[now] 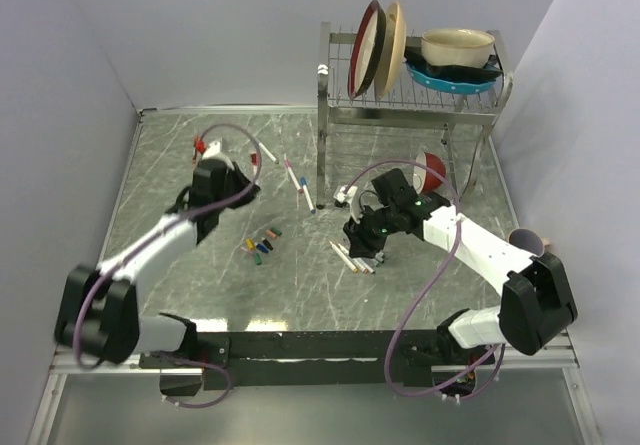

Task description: Open the pen caps

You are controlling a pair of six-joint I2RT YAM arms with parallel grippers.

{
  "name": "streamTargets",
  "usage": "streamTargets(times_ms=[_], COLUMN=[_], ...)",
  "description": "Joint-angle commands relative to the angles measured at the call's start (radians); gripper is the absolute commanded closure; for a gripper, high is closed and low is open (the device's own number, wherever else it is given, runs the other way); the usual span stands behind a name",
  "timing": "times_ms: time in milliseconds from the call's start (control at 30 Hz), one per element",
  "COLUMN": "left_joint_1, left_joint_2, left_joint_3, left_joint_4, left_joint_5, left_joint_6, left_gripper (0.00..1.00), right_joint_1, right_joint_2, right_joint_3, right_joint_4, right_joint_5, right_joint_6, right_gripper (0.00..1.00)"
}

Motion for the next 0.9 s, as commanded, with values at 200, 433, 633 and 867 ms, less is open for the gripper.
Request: streamTargets(times_ms=[200,433,633,867], left_joint_1=[-0.334,-0.614,-0.794,-0.849], left_joint_2=[-0.425,-0.353,-0.172,-0.051], left_joint_3=[-0.511,-0.675,-0.603,-0.537], left_joint_4=[0.567,0.977,1.120,1.158], left_joint_5=[0.001,-0.242,-0.398,-0.413], left_joint_6=[-0.307,-0.416,-0.405,-0.411], left_gripper=[0.99,0.99,0.99,0.99], right_joint_1=[-0.029,-0.066,-0.072,-0.072], right_joint_2=[-0.134,-0.162,-0.161,-0.165], right_joint_3=[-0.050,-0.189,-0.288,-0.328], right_joint_4=[0.210,0.536,0.808,0.896], right_joint_5=[-0.210,-0.495,-0.428,-0.336], right_joint_6=[0.136,0.448,0.820,0.967], right_gripper=[0.52,0.46,0.43,0.42])
